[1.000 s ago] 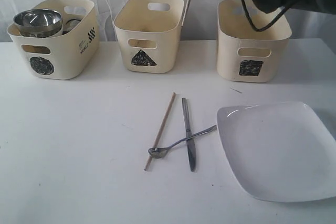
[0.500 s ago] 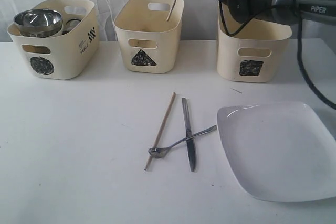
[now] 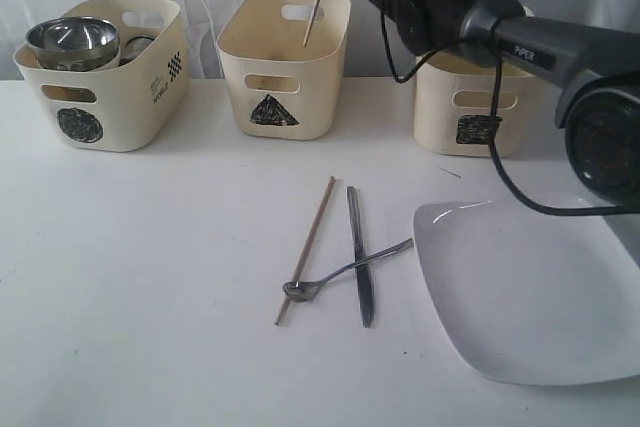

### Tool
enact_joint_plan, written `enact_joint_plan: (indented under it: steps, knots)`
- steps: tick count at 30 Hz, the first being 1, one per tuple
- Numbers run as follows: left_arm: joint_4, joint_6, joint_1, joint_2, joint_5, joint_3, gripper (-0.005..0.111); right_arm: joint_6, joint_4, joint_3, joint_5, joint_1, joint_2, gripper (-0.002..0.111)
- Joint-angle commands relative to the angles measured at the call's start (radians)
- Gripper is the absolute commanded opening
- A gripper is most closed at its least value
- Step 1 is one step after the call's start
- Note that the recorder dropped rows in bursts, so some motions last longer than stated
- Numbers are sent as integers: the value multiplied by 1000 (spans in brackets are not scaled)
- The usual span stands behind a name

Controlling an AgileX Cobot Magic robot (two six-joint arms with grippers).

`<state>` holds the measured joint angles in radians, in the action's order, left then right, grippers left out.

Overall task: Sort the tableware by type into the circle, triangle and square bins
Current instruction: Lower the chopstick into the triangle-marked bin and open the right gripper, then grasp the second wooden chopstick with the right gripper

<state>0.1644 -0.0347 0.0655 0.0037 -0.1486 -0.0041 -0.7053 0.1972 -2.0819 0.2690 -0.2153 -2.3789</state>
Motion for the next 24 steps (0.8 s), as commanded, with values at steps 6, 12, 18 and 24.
enact_joint_plan:
  steps: [6, 12, 18, 24]
  knots:
    - [5, 1, 6, -4, -2, 4, 0, 80, 71, -50, -32, -42, -70, 23]
    - [5, 1, 6, -4, -2, 4, 0, 114, 71, -44, -137, -41, -30, 29]
    - [5, 1, 6, -4, -2, 4, 0, 186, 71, 118, -304, -41, 101, 29]
    - [5, 1, 6, -4, -2, 4, 0, 246, 59, 419, -497, -45, 297, 29]
